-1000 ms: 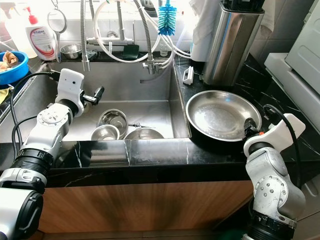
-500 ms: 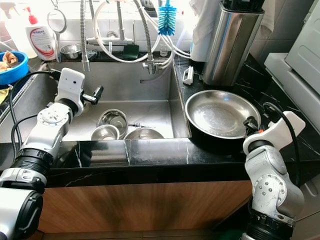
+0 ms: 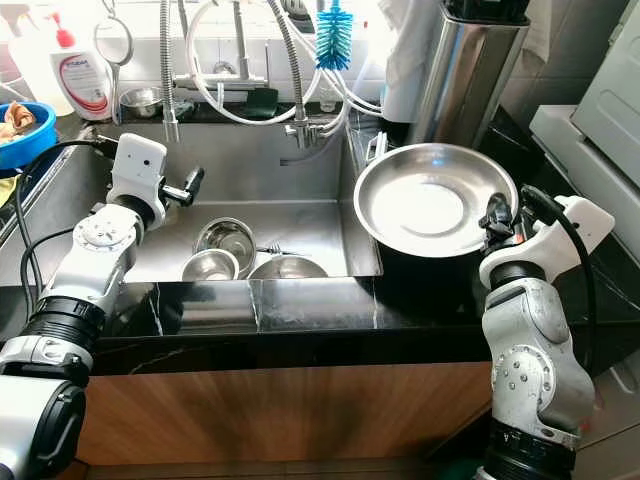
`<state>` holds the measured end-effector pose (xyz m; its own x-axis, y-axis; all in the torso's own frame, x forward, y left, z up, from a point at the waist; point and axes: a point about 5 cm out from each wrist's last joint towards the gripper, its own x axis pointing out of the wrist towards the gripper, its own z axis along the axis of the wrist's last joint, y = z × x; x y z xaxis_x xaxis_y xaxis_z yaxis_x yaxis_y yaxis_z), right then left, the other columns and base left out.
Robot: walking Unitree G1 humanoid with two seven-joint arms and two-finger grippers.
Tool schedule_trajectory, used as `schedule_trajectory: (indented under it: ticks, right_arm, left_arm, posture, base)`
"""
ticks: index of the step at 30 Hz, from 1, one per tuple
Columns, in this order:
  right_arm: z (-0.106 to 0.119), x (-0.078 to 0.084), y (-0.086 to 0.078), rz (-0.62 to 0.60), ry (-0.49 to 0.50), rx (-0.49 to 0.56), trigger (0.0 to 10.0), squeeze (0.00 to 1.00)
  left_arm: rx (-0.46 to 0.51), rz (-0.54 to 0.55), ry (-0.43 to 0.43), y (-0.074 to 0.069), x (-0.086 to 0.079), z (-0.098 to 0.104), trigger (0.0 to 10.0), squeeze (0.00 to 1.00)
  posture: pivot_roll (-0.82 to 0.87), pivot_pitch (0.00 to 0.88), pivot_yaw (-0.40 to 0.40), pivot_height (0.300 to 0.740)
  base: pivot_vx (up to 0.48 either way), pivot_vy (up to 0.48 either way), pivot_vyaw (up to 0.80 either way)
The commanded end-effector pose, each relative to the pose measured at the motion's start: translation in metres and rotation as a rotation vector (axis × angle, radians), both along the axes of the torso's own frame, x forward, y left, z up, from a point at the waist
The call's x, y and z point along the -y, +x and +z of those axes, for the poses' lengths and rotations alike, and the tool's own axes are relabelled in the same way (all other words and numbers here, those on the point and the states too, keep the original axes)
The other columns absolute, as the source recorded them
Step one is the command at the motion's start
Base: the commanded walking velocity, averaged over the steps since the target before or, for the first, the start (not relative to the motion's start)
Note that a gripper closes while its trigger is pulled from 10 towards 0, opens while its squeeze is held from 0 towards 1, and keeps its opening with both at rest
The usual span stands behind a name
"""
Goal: Kitchen organization
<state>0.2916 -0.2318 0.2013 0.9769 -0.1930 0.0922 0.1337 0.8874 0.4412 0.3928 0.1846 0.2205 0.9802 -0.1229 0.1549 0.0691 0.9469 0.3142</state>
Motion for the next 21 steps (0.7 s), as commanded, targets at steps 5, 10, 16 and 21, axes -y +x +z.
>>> schedule_trajectory:
  ticks: [5,10,16,21]
  right_arm:
    - [0.009,-0.025,-0.012,0.177,-0.050,0.155,10.0,0.00]
    - [0.006,-0.035,-0.016,0.234,-0.082,0.159,10.0,0.00]
    - [0.004,-0.041,-0.019,0.280,-0.128,0.160,10.0,0.00]
    - [0.005,-0.044,-0.019,0.306,-0.143,0.168,10.0,0.00]
  left_arm:
    - [0.010,-0.096,-0.304,0.001,0.003,0.015,10.0,0.00]
    - [-0.006,-0.196,-0.426,-0.002,0.009,0.017,10.0,0.00]
    - [-0.033,-0.403,-0.573,-0.010,0.024,0.021,10.0,0.00]
    - [-0.034,-0.575,-0.563,-0.021,0.038,0.026,10.0,0.00]
  posture:
    - [0.00,0.044,-0.038,0.740]
    - [0.00,0.047,-0.039,0.740]
    - [0.00,0.047,-0.039,0.740]
    - [0.00,0.047,-0.041,0.740]
  base:
    - [0.000,0.000,0.00]
    - [0.000,0.000,0.00]
    - [0.000,0.000,0.00]
    - [0.000,0.000,0.00]
